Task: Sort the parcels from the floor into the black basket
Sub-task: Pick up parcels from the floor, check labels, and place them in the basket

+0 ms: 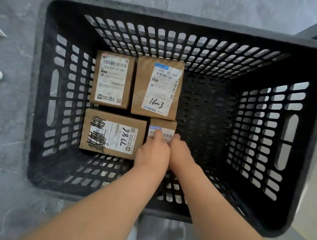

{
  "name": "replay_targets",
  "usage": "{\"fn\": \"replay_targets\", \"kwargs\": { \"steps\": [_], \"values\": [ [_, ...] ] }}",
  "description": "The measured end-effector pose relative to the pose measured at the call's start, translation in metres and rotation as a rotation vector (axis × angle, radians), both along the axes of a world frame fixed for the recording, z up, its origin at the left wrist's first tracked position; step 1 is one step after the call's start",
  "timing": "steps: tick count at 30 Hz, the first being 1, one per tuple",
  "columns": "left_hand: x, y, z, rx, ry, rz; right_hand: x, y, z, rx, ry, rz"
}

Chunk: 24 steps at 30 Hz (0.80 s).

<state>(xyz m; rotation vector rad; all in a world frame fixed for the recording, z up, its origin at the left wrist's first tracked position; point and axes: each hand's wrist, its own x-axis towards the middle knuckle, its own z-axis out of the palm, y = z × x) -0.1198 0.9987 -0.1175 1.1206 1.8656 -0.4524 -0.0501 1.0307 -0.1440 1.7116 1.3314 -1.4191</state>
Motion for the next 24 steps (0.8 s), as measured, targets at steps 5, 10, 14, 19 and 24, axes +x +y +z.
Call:
{"fn": "replay_targets", "kwargs": {
  "steps": [5,10,14,19,24],
  "values": [
    [0.006,-0.019,0.027,-0.065,-0.028,-0.051,0.015,-0.010,0.031,-0.213,0.186,-0.194],
    [-0.012,-0.022,0.066,0.053,-0.042,-0.096,0.006,-0.019,0.065,-0.017,0.081,-0.375],
    [-0.027,0.000,0.118,0.116,0.027,-0.063,-0.020,-0.001,0.133,0.107,0.213,-0.442],
    [-0.047,0.072,0.242,0.369,0.066,-0.039,-0.044,0.075,0.254,0.476,0.365,-0.399],
    [-0.071,0.155,0.408,0.770,0.125,-0.076,-0.042,0.150,0.437,0.857,0.407,-0.248]
  ]
}}
